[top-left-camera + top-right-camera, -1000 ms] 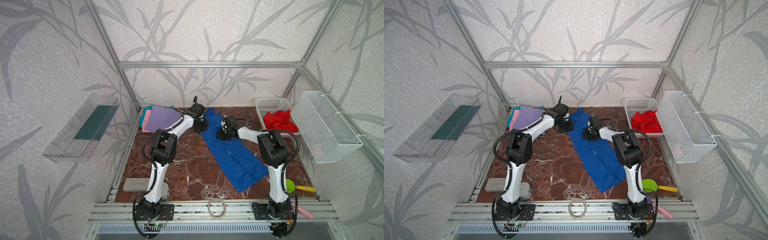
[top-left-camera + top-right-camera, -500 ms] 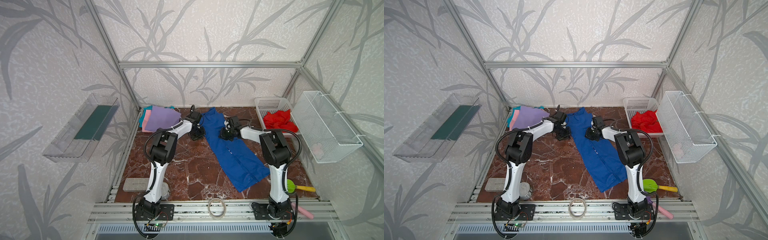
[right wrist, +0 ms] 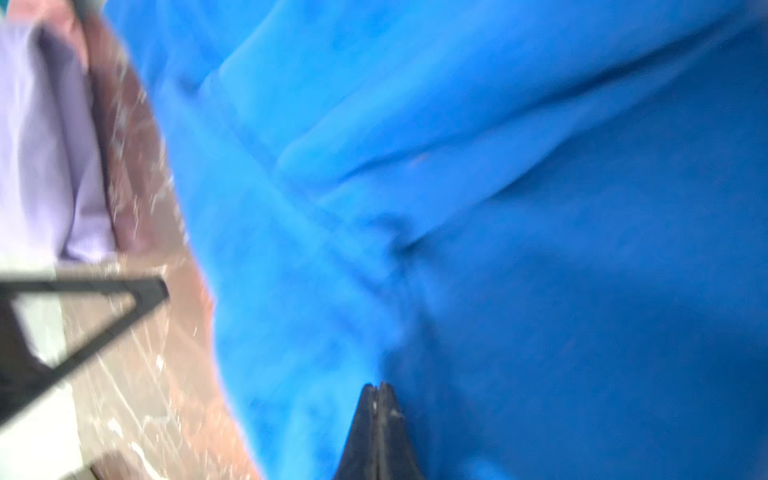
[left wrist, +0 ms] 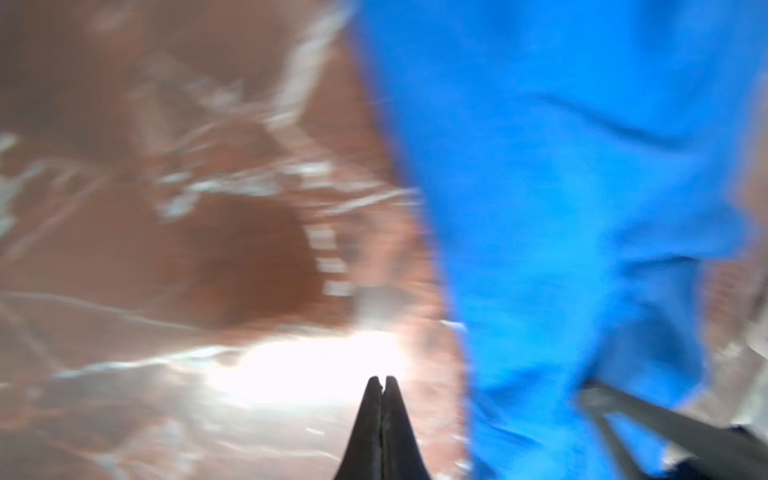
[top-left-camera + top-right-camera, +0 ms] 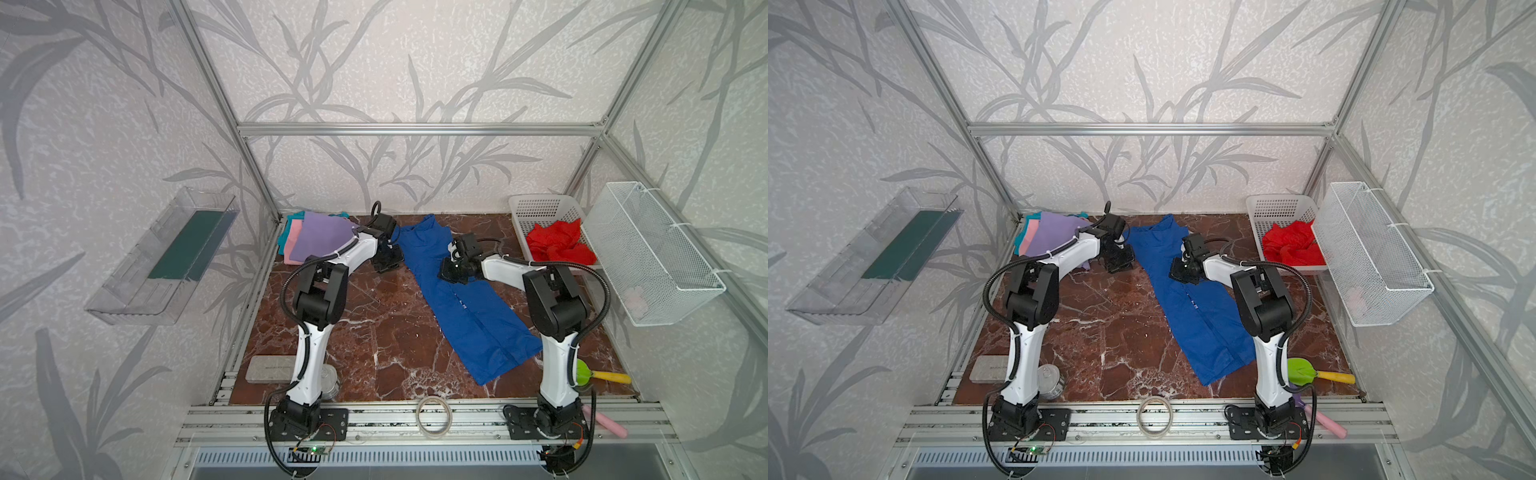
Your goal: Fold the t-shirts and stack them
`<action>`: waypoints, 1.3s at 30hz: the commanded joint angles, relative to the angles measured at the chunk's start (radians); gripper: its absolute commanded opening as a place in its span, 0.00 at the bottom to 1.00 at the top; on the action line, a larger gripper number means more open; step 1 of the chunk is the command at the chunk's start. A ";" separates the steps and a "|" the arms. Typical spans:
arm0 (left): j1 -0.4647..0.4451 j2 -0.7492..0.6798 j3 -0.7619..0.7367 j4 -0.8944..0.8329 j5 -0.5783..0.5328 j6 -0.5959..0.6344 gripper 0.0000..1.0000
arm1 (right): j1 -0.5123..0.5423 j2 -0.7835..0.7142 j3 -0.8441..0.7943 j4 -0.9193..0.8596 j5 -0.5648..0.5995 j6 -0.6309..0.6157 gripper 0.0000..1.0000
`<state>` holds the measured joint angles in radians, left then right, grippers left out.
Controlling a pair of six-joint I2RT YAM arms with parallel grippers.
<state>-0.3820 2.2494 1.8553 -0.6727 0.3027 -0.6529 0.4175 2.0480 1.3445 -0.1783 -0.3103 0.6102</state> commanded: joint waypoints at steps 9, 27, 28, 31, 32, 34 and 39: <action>-0.016 0.240 0.384 -0.130 -0.025 0.011 0.00 | 0.133 -0.065 -0.003 -0.110 0.167 -0.105 0.00; 0.104 0.446 0.535 -0.147 -0.032 0.019 0.00 | 0.283 -0.089 -0.211 -0.208 0.223 -0.116 0.00; 0.107 0.457 0.547 -0.145 -0.033 0.019 0.00 | 0.294 -0.101 -0.236 -0.210 0.223 -0.113 0.00; 0.110 0.498 0.614 -0.150 -0.019 0.018 0.00 | 0.334 -0.121 -0.298 -0.190 0.202 -0.120 0.00; 0.111 0.517 0.648 -0.157 -0.015 0.018 0.00 | 0.347 -0.118 -0.308 -0.173 0.194 -0.131 0.00; 0.110 0.551 0.712 -0.174 -0.008 0.015 0.00 | 0.360 -0.098 -0.299 -0.165 0.179 -0.143 0.00; 0.110 0.564 0.756 -0.152 0.061 0.004 0.00 | 0.360 -0.082 -0.186 -0.140 0.090 -0.177 0.00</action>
<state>-0.2783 2.7640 2.6064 -0.7891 0.3489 -0.6476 0.7620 1.9167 1.1393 -0.2039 -0.1249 0.4625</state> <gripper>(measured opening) 0.047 0.043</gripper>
